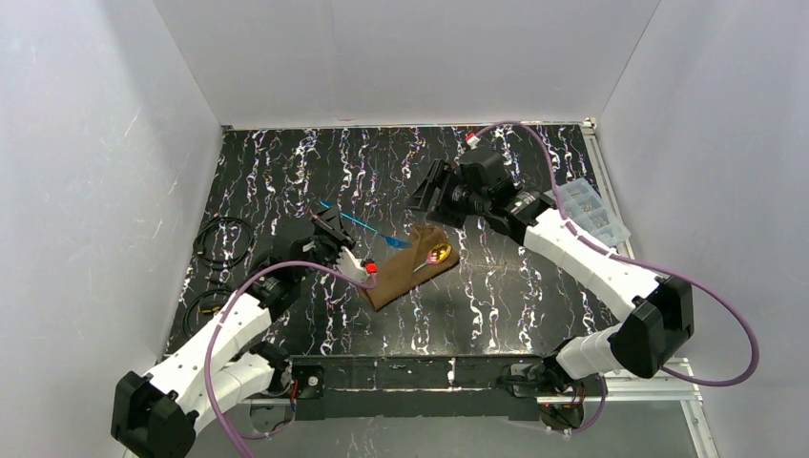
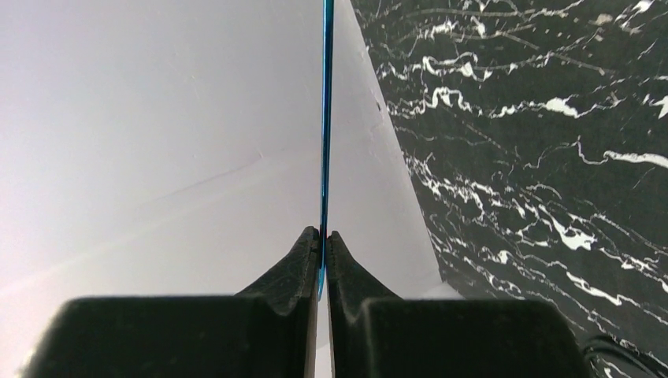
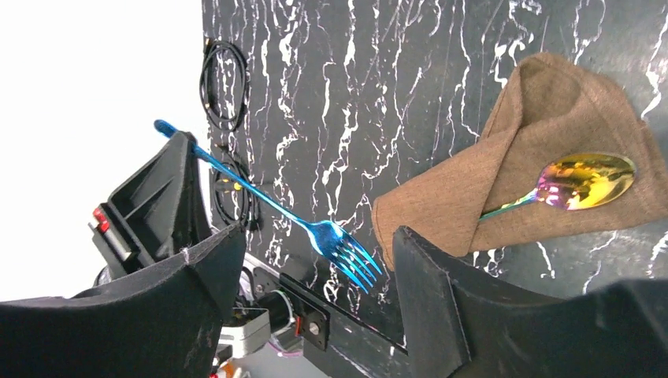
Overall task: Fold the napkin into a case and place the utensils inside
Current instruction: Pass from the right arm to the left, then pass from the left arm to the right
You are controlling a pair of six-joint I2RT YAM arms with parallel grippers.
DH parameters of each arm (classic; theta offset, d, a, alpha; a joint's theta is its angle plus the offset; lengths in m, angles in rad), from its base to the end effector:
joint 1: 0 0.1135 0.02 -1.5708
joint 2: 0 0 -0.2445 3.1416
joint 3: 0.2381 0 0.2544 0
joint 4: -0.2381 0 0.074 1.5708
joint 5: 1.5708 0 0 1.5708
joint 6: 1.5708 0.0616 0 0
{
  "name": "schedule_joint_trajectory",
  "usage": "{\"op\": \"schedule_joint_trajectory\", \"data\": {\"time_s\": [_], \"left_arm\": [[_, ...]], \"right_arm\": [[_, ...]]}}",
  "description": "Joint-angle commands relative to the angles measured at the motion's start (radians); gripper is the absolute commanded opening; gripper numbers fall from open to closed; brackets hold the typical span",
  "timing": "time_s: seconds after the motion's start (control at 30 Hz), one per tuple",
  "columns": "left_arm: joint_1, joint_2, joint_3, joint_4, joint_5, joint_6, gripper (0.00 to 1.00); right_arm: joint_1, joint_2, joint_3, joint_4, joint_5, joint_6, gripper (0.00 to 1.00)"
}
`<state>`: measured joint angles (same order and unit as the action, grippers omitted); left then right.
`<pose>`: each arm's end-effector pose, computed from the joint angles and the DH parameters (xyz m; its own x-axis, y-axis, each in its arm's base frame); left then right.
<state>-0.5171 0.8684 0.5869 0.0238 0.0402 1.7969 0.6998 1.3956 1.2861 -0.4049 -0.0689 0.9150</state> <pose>0.2137 -0.1244 0.2545 0.5640 0.7995 0.2068 0.0976 -0.3132 0.9447 0.2632 0.2271 0.3202 -0.7751 0.3810 -0.5040 -0.1215 0.6930 0.7107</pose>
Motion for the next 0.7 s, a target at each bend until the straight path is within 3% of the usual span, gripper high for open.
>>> {"op": "schedule_joint_trajectory", "data": {"time_s": [0.0,0.2,0.67], "left_arm": [[-0.036,0.018,0.064,0.040,-0.158,-0.043,0.00],[-0.047,0.052,0.099,0.042,-0.233,-0.088,0.00],[-0.072,0.109,0.148,0.023,-0.319,-0.126,0.00]], "right_arm": [[0.018,0.017,-0.067,0.121,0.044,0.145,0.75],[0.017,0.018,-0.090,0.096,0.150,0.185,0.74],[0.064,0.097,-0.130,0.283,0.189,0.358,0.70]]}}
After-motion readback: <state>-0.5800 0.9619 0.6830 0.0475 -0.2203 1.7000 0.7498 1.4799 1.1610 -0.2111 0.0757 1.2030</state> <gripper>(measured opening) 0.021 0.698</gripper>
